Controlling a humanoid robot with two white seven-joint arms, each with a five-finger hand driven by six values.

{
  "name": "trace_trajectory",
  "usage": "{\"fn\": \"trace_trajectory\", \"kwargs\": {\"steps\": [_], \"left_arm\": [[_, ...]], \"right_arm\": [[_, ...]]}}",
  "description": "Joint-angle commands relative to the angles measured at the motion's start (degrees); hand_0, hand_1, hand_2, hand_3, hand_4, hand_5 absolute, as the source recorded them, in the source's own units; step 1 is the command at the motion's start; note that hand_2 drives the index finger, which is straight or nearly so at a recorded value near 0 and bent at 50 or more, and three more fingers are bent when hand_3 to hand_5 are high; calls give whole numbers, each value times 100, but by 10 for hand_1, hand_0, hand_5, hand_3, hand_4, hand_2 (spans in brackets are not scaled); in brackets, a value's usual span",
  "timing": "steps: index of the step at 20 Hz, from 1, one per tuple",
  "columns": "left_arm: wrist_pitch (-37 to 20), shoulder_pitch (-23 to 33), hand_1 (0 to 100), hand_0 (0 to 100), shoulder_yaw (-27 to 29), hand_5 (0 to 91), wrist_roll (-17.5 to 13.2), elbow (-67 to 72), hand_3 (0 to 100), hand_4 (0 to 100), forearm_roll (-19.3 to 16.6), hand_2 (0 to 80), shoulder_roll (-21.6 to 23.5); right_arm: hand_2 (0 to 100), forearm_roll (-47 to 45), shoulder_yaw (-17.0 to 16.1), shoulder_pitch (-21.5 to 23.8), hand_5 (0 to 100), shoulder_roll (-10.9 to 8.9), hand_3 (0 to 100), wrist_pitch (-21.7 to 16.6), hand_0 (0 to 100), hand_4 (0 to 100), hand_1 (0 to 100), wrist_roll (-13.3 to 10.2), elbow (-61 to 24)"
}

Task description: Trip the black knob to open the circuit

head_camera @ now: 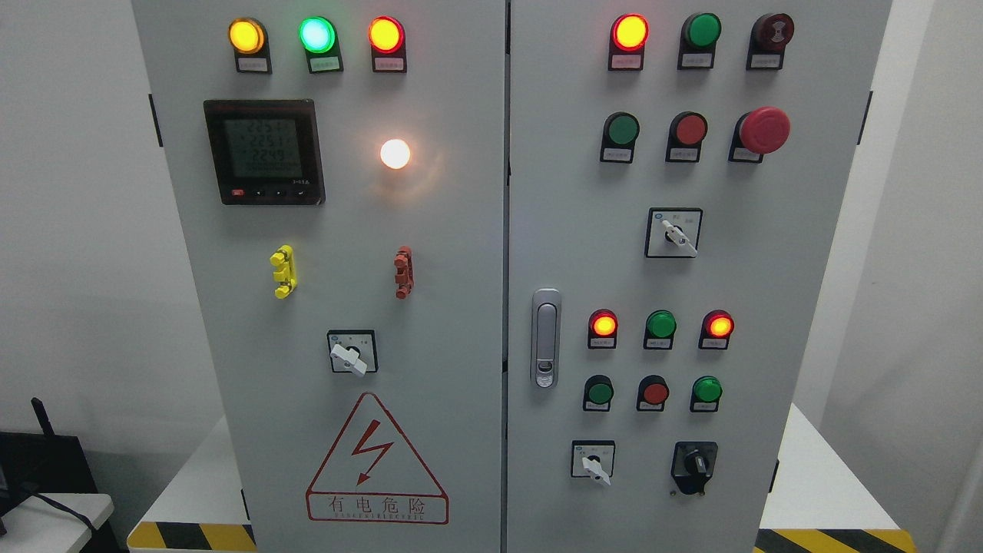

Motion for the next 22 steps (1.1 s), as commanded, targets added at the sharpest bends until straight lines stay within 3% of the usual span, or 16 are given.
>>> {"fn": "trace_trajectory", "kwargs": {"steps": [1,9,17,19,22], "left_arm": [[2,-44,389,120,0,0,1,0,0,0,-185,0,2],[2,-44,389,120,0,0,1,0,0,0,-185,0,2],[2,-44,389,120,0,0,1,0,0,0,-185,0,2],[2,-44,389,120,0,0,1,0,0,0,-185,0,2],[2,-44,389,120,0,0,1,0,0,0,-185,0,-7]], "right_arm": [[0,0,62,17,194,-14,51,-2,247,169,305,10,-11],[0,0,70,86,195,-32,52,-2,247,169,305,10,-204],[0,0,70,780,191,-76,59,-124,246,171,317,19,-1345],[0,9,70,1044,192,-76,71,-343,246,176,328,19,-1688],[0,18,70,1343,196,-76,99,-967,248,187,351,19,-1857]]}}
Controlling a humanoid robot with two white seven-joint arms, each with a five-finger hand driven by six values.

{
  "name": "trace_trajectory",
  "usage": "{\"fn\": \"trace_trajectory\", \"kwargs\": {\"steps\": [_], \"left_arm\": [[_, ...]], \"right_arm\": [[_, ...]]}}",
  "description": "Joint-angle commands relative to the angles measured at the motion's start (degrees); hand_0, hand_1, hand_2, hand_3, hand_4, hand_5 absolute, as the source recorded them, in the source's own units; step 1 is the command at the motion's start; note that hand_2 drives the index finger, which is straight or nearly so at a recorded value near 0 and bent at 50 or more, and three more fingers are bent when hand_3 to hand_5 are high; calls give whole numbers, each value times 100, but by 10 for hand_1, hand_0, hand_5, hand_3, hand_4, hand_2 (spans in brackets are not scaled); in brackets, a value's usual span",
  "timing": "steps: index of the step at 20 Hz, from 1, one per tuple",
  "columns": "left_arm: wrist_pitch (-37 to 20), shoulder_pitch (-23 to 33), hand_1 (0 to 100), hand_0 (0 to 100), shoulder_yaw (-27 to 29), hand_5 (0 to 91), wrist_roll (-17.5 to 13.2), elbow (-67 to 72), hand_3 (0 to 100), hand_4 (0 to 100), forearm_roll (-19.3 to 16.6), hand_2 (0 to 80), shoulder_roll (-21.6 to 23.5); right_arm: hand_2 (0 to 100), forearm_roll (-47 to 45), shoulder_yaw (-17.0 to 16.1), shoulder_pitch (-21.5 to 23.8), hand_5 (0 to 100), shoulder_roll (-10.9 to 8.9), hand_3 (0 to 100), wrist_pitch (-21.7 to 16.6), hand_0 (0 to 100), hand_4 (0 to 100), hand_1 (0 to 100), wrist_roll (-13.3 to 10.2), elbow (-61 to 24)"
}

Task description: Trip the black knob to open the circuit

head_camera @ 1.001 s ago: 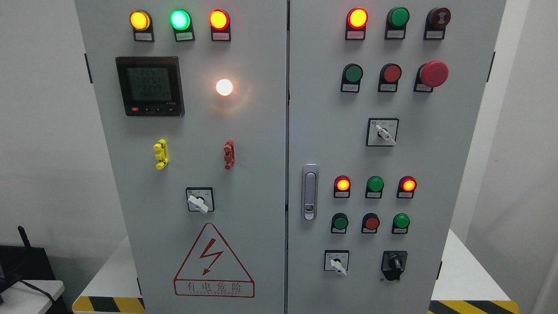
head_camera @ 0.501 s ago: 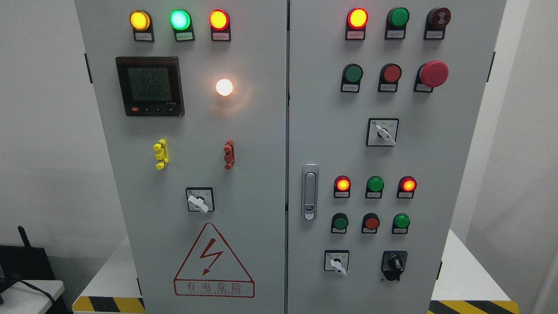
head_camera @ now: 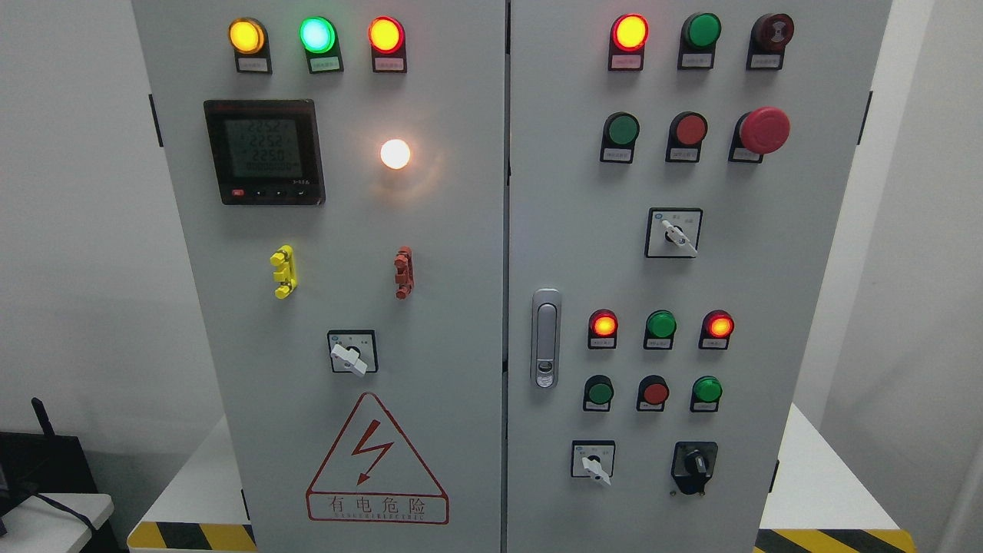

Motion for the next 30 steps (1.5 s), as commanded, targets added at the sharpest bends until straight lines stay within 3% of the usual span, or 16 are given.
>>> {"fn": "trace_trajectory", "kwargs": {"steps": [1,5,6,8,10,12,13,14,16,19,21,24,30], "left_arm": [[2,-44,389,120,0,0,2,0,0,0,-185,0,1],[2,-44,389,120,0,0,2,0,0,0,-185,0,1],[2,-44,389,120,0,0,2,0,0,0,-185,0,-7],[2,-44,389,120,0,0,2,0,0,0,-185,0,1],[2,-44,389,120,0,0,2,0,0,0,-185,0,1],[2,-53,389,120,0,0,2,0,0,0,-185,0,1],[2,-44,389,120,0,0,2,0,0,0,-185,0,1],[2,-44,389,120,0,0,2,0,0,0,-185,0,1],[2,-44,389,120,0,0,2,0,0,0,-185,0,-7],[2,-44,389,120,0,0,2,0,0,0,-185,0,1],[2,-44,389,120,0,0,2,0,0,0,-185,0,1],[2,-44,389,120,0,0,2,0,0,0,-193,0,1],[2,-44,389,120,0,0,2,0,0,0,-185,0,1]], "right_arm": [[0,9,79,575,198,101,104,-596,248,190,356,-34,-947],[0,-8,71,962,232,14,187,-1309,260,264,442,-87,-1201],[61,-8,79,1058,259,-31,271,-1476,278,302,463,-157,-1307],[111,9,79,1356,280,-31,329,-1836,300,324,483,-359,-1605],[150,27,97,1734,331,-31,368,-2056,314,353,515,-386,-2061],[207,36,71,2042,467,-22,440,-2285,325,438,559,-412,-2510],[214,27,70,2157,486,-22,453,-2547,326,452,570,-456,-2616],[242,35,70,2227,559,-22,526,-2898,330,529,589,-587,-2661],[261,70,97,2281,610,-31,583,-3592,334,574,591,-938,-2670],[333,80,97,2552,772,-83,722,-4262,331,718,604,-1019,-2976],[349,53,70,2798,840,-136,750,-4491,341,758,609,-1027,-3415],[343,36,62,3176,864,-119,731,-4737,363,759,607,-1036,-4301],[356,53,-17,3721,894,-110,748,-4765,377,777,565,-1028,-6217]]}}
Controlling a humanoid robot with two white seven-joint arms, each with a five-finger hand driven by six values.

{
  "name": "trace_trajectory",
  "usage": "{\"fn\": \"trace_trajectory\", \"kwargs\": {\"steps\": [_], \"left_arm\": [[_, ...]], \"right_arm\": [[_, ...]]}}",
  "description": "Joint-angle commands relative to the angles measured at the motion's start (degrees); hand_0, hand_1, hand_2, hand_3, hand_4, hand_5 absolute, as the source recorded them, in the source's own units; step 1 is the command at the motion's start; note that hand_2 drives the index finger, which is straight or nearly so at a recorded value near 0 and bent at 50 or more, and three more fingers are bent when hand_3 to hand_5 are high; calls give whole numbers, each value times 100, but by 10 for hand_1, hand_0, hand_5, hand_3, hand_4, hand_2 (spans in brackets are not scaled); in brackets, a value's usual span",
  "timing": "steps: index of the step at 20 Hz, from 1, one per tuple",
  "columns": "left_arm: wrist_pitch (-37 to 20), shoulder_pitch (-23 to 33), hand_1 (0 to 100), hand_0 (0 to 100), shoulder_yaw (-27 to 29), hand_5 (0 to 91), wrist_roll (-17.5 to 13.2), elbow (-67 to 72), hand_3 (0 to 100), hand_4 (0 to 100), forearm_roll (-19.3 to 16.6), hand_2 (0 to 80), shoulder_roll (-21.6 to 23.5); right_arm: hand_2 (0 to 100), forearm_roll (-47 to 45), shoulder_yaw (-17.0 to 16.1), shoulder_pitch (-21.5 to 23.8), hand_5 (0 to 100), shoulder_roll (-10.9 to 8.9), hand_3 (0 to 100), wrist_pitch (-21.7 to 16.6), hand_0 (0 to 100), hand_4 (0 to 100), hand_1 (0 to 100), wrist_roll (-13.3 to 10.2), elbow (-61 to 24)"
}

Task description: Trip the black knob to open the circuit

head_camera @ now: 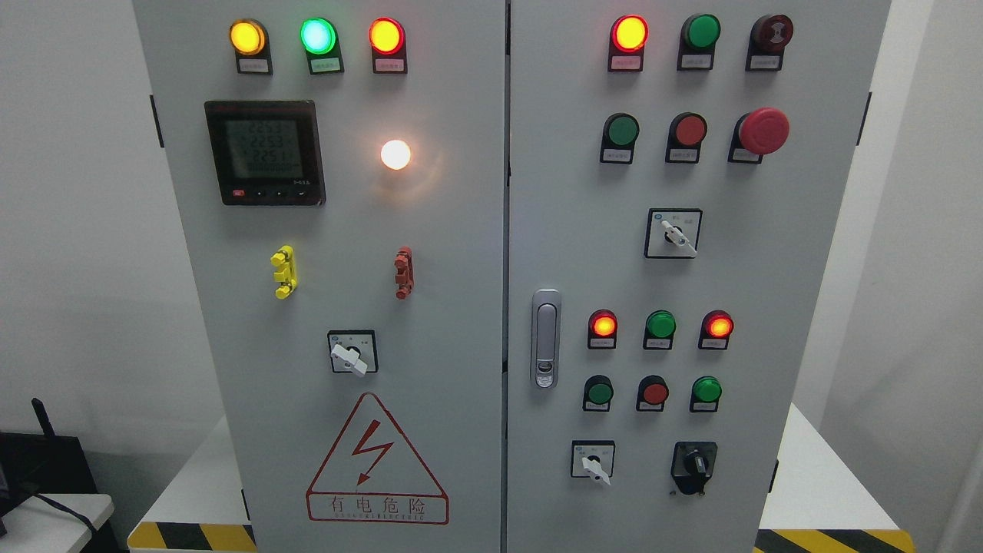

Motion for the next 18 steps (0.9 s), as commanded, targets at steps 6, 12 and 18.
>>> {"fn": "trace_trajectory", "kwargs": {"steps": [6,12,18], "left_arm": [[2,-44,389,120,0,0,2,0,0,0,-193,0,1],[2,-44,389,120,0,0,2,0,0,0,-185,0,-8],[2,-44,389,120,0,0,2,0,0,0,-185,0,1]], "right_arm": [[425,16,-378,690,925,-31,823,-913,397,846,524,6,-3669],[445,51,-370,681,931,-49,842,-861,410,866,496,59,-4294],[443,104,-501,401,935,-49,845,-808,406,871,522,50,-4778]]}}
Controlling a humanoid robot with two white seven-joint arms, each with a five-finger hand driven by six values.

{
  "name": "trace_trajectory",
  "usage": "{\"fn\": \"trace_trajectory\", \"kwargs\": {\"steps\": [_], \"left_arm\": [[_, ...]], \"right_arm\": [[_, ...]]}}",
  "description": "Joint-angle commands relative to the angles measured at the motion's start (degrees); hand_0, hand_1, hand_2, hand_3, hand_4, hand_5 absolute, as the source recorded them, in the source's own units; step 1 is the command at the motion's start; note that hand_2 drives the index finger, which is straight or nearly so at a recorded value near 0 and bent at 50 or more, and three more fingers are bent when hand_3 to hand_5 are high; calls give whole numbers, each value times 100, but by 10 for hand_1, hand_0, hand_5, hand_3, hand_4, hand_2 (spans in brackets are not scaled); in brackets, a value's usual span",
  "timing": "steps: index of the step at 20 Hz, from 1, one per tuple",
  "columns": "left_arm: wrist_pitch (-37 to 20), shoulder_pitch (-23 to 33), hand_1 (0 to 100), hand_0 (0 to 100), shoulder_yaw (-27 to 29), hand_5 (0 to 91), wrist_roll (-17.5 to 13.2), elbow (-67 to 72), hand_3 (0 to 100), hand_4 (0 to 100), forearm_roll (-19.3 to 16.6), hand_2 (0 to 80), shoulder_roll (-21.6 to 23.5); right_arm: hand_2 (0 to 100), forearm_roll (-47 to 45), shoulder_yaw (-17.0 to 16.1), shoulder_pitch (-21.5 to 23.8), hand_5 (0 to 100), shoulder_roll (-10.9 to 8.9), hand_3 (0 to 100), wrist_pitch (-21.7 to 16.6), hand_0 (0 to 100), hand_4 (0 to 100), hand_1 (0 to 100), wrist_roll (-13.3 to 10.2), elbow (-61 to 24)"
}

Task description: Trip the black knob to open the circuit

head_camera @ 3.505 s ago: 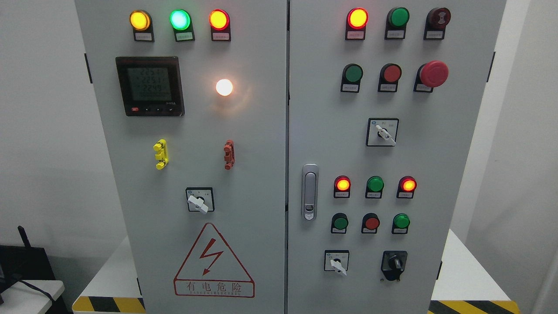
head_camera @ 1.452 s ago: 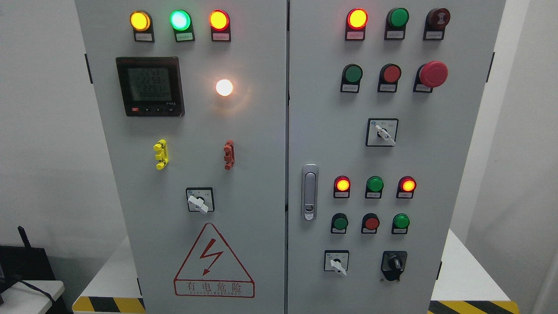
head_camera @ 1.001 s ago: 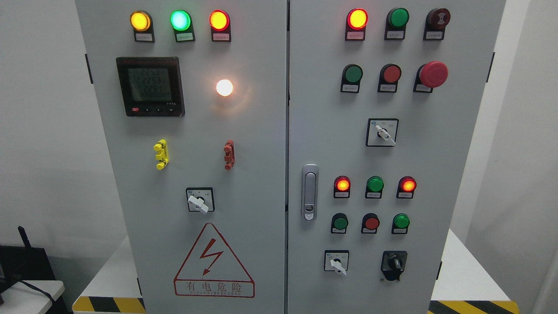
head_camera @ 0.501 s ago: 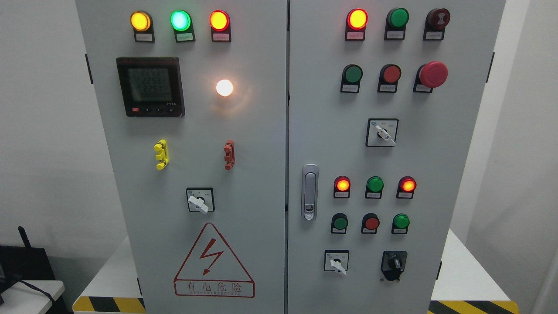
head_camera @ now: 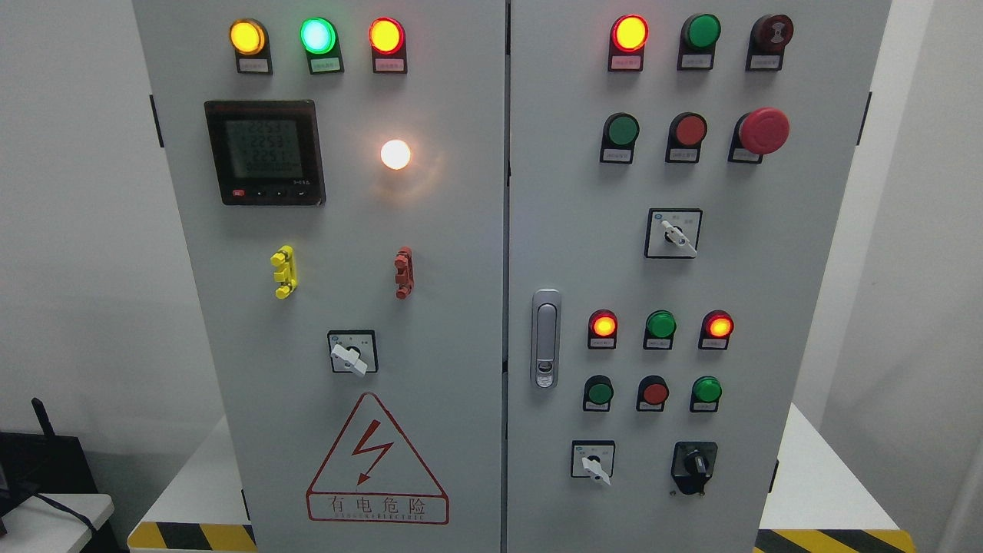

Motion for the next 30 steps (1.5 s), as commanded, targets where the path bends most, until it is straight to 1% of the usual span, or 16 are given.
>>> {"fn": "trace_trajectory", "kwargs": {"steps": [1,3,5,7,8,11,14,21,25,29,30], "left_arm": [[2,-44,389,120,0,0,1,0,0,0,-185,0,-8],[2,-53,389,120,0,0,1,0,0,0,-185,0,0],[2,-44,389,120,0,0,1,0,0,0,-185,0,1],[2,-44,389,120,0,0,1,0,0,0,-193,0,1],[2,-44,389,120,0,0,1,0,0,0,-193,0,1],[2,-44,389,120,0,0,1,0,0,0,-185,0,1],[2,-44,389,120,0,0,1,0,0,0,-185,0,1],[2,-44,389,120,0,0,1,0,0,0,-193,0,1],[2,-44,389,120,0,0,1,0,0,0,-185,0,1],[2,-44,389,120,0,0,1,0,0,0,-185,0,1],[2,-44,389,120,0,0,1,0,0,0,-185,0,-8]], "right_arm": [[441,35,-249,-262,937,-45,847,-802,406,872,535,11,-1446],[448,35,-249,-350,940,-36,848,-618,408,876,550,11,-1604],[468,35,-249,-491,945,-36,852,-329,407,881,556,11,-1815],[468,44,-240,-762,946,-27,852,-91,408,882,563,11,-1921],[467,44,-249,-877,947,7,851,41,406,883,566,2,-1956],[455,44,-258,-1176,946,25,849,498,403,882,570,2,-2246],[448,44,-258,-1449,946,17,848,701,400,881,571,2,-2369],[442,44,-258,-2301,948,-10,839,1421,392,878,581,11,-2422],[446,44,-240,-2740,949,-54,841,2079,389,877,594,2,-2387],[446,123,-258,-3171,949,-45,837,2800,378,876,611,2,-2387],[445,228,-249,-3268,949,-45,835,2958,374,876,629,-16,-2378]]}}
